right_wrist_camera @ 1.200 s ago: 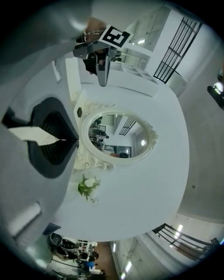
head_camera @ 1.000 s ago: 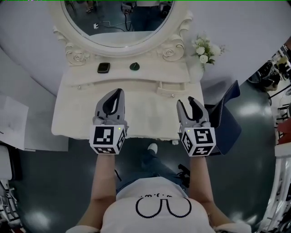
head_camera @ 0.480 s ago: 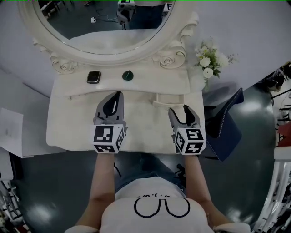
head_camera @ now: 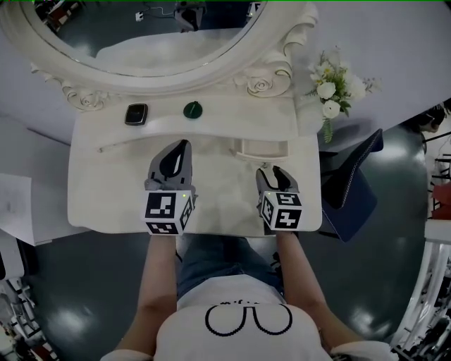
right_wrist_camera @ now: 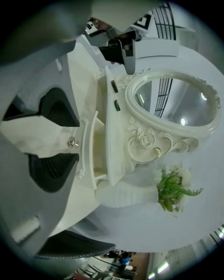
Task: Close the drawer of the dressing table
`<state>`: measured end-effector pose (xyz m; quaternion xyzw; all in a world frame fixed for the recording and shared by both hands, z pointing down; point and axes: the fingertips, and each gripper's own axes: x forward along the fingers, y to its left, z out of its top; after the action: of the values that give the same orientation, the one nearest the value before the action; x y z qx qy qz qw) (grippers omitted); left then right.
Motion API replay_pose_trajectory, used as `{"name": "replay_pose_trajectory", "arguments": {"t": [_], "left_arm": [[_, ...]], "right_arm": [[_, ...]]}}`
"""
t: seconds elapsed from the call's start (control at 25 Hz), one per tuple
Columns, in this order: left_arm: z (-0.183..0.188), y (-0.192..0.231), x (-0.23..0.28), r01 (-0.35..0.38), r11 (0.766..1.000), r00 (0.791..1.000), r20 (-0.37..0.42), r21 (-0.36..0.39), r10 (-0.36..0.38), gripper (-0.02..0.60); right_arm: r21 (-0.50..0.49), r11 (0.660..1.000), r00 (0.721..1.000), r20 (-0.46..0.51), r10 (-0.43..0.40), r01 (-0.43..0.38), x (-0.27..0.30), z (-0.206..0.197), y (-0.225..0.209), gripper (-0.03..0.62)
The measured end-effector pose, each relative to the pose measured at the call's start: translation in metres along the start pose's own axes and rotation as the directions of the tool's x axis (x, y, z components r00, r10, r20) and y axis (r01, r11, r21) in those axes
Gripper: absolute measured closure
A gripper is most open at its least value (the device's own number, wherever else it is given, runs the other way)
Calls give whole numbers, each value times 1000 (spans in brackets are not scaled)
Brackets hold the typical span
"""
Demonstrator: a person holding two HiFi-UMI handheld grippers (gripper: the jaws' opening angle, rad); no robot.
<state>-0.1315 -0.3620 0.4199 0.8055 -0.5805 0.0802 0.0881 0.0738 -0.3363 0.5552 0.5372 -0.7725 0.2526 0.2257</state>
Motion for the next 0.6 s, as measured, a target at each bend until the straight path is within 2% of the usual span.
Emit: {"name": "replay_pose_trajectory", "arguments": {"t": [0.36, 0.4, 0.44, 0.6], "left_arm": [[-21, 2, 18, 58, 998, 997, -51, -5, -58, 583], [-22, 2, 20, 65, 998, 996, -56, -3, -65, 583], [-23, 1, 22, 72, 997, 996, -60, -2, -72, 583], [-24, 2, 28, 94, 996, 993, -71, 1, -93, 583]], "right_arm": [[47, 998, 999, -32, -42, 43, 25, -11, -5, 436], [49, 997, 998, -32, -51, 53, 26, -10, -6, 479], [48, 997, 998, -36, -58, 60, 26, -10, -6, 488], [49, 997, 997, -56, -58, 61, 26, -11, -5, 491]]}}
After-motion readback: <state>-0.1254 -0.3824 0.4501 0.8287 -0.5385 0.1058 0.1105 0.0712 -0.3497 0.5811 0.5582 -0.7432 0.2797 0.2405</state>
